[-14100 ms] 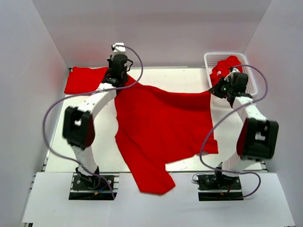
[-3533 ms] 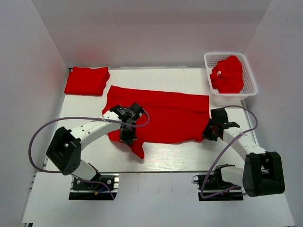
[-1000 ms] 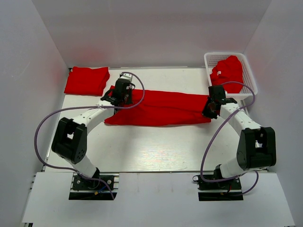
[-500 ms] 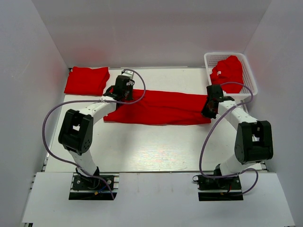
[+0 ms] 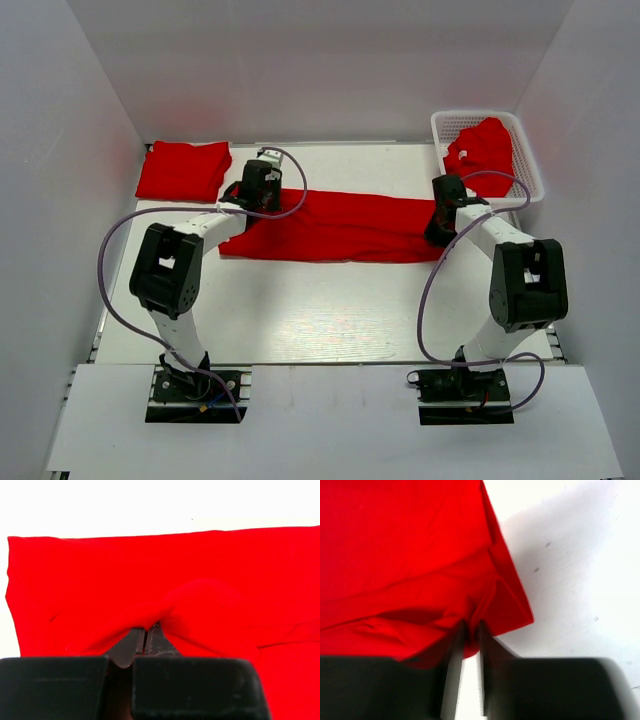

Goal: Fold and stack the t-shirts
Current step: Fold the other side of the tshirt into a rectangle

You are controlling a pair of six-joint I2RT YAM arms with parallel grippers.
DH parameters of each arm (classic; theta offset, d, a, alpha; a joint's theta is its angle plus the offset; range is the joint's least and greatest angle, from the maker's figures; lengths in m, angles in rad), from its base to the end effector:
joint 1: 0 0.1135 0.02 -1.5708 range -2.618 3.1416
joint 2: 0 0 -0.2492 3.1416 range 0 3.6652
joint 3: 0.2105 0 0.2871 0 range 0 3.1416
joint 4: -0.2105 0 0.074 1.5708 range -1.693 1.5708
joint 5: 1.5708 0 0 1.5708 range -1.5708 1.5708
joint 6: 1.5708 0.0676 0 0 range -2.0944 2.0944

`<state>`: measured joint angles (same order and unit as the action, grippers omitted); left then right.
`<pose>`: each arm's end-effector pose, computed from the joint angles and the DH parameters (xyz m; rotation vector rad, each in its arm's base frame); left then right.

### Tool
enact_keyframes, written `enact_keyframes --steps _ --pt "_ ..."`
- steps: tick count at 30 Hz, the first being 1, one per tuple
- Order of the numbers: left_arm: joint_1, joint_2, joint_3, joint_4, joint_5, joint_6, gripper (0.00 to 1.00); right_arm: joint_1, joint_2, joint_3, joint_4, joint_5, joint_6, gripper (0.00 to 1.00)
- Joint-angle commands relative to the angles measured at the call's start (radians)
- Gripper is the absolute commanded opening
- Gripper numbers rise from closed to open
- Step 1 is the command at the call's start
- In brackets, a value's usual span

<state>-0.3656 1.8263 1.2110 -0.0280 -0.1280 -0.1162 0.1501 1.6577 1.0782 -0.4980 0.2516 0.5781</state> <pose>0.4324 -0.1563 0.1569 0.2046 2.2014 -0.1261 0.3737 0.0395 0.1354 0.6314 2.5164 -0.0740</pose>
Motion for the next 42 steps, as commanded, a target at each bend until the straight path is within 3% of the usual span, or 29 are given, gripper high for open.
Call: enact_keyframes --steps 1,3,4,6,7,10,11,15,16,19,25,32,36,42 --pt "0.011 0.016 0.047 0.054 0.027 0.010 0.00 -0.011 0.020 0.063 -0.001 0.063 0.006 0.27" --pt "0.011 0.016 0.047 0.066 0.027 0.019 0.00 -0.014 0.040 0.095 -0.008 0.063 0.005 0.37" --pt "0.011 0.025 0.047 0.066 0.027 0.020 0.00 -0.012 0.043 0.104 -0.014 0.064 0.002 0.50" --pt "0.011 0.036 0.058 0.066 0.018 0.010 0.02 -0.017 0.053 0.130 -0.024 0.072 -0.006 0.62" --pt "0.011 0.036 0.058 0.057 0.018 0.001 0.07 -0.015 0.053 0.140 -0.034 0.049 -0.018 0.72" --pt "0.020 0.036 0.058 0.057 -0.004 -0.011 0.20 -0.011 0.027 0.155 -0.059 0.026 -0.058 0.81" --pt "0.020 0.036 0.058 0.057 -0.016 -0.022 0.20 -0.007 0.022 0.152 -0.057 0.015 -0.067 0.90" --pt "0.040 0.056 0.096 0.034 -0.038 -0.046 0.25 -0.004 -0.042 0.117 -0.034 -0.102 -0.171 0.90" --pt "0.040 0.065 0.107 0.021 -0.038 -0.046 0.49 -0.001 -0.064 0.112 -0.034 -0.121 -0.187 0.90" --pt "0.050 0.086 0.136 -0.039 -0.088 -0.105 1.00 0.014 -0.084 0.092 -0.043 -0.175 -0.233 0.90" --pt "0.073 0.071 0.174 -0.115 -0.111 -0.140 1.00 0.031 -0.124 0.062 -0.119 -0.097 -0.270 0.90" --pt "0.082 -0.027 0.165 -0.171 0.023 -0.140 1.00 0.045 -0.144 -0.007 -0.131 -0.060 -0.348 0.90" --pt "0.073 -0.105 0.062 -0.167 0.089 -0.160 1.00 0.066 -0.125 -0.015 -0.132 0.014 -0.411 0.90" --pt "0.073 -0.197 -0.114 -0.136 0.125 -0.244 1.00 0.108 -0.112 -0.037 -0.045 -0.005 -0.543 0.89"
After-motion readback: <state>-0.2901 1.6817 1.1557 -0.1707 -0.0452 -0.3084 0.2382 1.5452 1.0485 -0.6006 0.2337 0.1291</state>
